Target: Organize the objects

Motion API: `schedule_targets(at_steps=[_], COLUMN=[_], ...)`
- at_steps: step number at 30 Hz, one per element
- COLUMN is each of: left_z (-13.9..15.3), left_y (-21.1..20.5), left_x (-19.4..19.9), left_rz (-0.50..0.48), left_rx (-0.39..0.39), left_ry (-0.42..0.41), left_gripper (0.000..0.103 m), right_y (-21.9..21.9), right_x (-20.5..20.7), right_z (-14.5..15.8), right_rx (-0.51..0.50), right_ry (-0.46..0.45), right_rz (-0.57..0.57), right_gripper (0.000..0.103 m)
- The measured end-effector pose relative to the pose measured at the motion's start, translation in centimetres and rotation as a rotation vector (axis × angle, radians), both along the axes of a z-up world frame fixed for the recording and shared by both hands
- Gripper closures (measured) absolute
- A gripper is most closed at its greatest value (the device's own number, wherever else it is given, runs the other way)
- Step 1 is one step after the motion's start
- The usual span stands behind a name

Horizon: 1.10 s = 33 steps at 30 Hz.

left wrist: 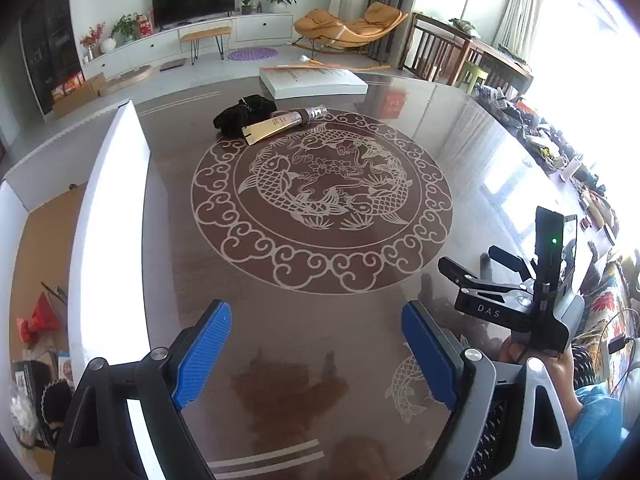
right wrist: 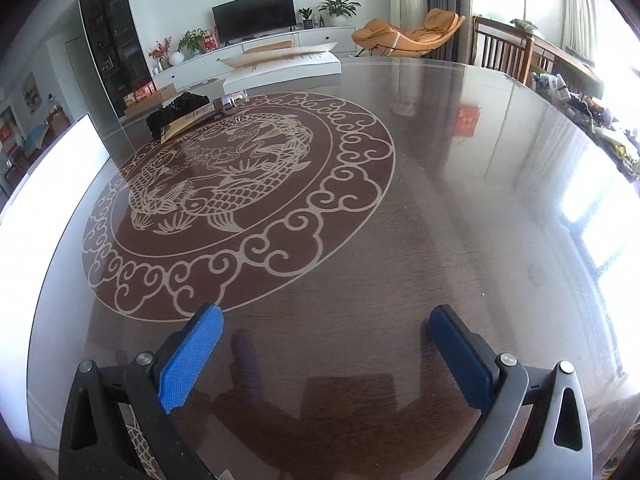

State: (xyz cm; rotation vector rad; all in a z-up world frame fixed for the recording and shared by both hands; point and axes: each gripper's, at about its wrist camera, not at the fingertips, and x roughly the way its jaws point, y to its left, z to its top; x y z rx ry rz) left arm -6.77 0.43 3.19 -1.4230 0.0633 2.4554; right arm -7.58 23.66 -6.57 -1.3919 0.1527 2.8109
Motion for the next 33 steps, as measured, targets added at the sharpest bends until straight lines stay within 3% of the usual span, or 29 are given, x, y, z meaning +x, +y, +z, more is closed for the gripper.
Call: schedule_targets(at_steps=[2,5,10,15,19,22,23,24,27,30,32,33], left_z=[0.2,0.5,-0.1,-4.1,-7.5,-9.5,-9.8,-9.6,-9.7,-9.7,-9.5,-9.5], left_y=[0.8,1.9,0.8,-0.6,-0.2,1.0,1.4,1.6,3.3,5.2,5.8,5.6], left_x=[-2.8,-8.4,-20.0,-29.2,-32.8,-33.9,-33.6,-33.1,-30.9,-26.5,-23.0,-21.1], left_rz=[-0.026,-0.034,0.107,0.215,0.188,0.100,0.059,0.052,0.012,-0.015,0.028,0.071], left_rx=[-0.018,-0.080,-0.153,-0.205,-0.246,-0.271,-0.233,-0.198,-0.170,-0.190,-0.202,-0.172], left_ry=[-0.006,0.051,0.124,0.077,0.070,0.068,0.065,0.086,0.103,0.141,0.145,0.129], left_gripper=[0.016,0.016,0.016,0.016,0.016,0.022,0.048,0.068,0.069,0.069,0.070,0.070], right_y=[0.1,-0.3,-0.5,-0.6,-0.6,-0.8,-0.8,-0.9,-1.1,-1.4,-1.3,-1.3], right_x=[0.0,0.2,0.1,0.1,0.0,0.0,-0.1,-0.1,-0.3,-0.4,-0.3,-0.3], right_z=[0.0,0.0,-0.1,-0.2,-0.2,-0.2,-0.3,-0.3,-0.4,-0.5,-0.5,-0.4], right_rx=[-0.009,0.006,0.011,0.019,0.024,0.034,0.038,0.041,0.055,0.074,0.068,0.063], right_ry=[0.002,0.000,-0.002,-0.005,-0.008,-0.011,-0.013,-0.014,-0.020,-0.029,-0.026,-0.024], right_rz=[-0.001,0.010,0.017,0.019,0.021,0.022,0.022,0.022,0.020,0.021,0.021,0.021], right_gripper=[0.000,0.000,0.000,0.000,0.000,0.000,0.000,0.000,0.000,0.000,0.000,0.000])
